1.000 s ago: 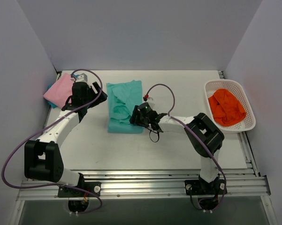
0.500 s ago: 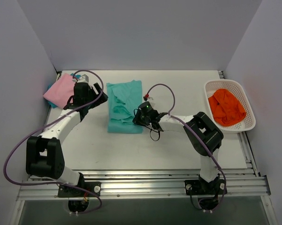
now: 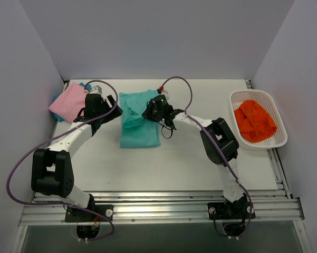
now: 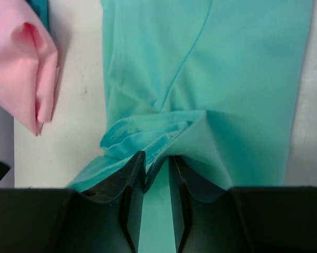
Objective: Fold and stack the t-shirts
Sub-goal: Fold the tshirt
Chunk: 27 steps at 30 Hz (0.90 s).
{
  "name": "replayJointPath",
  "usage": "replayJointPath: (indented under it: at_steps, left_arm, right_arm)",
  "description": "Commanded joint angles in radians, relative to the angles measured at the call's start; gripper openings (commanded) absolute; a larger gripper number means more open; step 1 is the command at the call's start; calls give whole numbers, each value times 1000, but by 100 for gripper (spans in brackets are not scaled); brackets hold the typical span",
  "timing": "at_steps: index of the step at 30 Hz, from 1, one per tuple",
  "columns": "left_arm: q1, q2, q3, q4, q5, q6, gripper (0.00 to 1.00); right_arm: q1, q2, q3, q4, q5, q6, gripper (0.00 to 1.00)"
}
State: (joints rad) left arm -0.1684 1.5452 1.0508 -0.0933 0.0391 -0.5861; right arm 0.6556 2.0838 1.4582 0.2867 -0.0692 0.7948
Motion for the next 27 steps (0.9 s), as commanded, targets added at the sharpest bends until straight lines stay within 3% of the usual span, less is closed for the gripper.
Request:
replayJointPath:
  at_steps: [1, 3, 6, 7, 9, 20, 27]
  left_arm:
    - [3, 1, 34, 38, 18, 12, 82]
    - [1, -8, 31, 38, 18, 14, 82]
    - [-2, -17, 20, 41, 12, 15, 82]
    - [0, -19, 17, 37, 8, 15, 82]
    - [0, -25, 11, 35, -1, 16, 82]
    - [-42, -160, -46, 69, -67, -6, 80]
    - [-195, -237, -184, 79, -189, -87, 80]
  right_arm:
    - [-53, 110, 109, -35, -52, 0, 22]
    - [-85, 194, 171, -40, -81, 14, 26]
    - [-111, 289, 304, -86, -115, 26, 62]
    - [-123, 300, 342, -93, -115, 26, 86]
    - [-129, 308, 359, -107, -103, 20, 99]
    - [-139, 17, 134, 35, -96, -39, 100]
    - [-148, -287, -301, 147, -17, -13, 100]
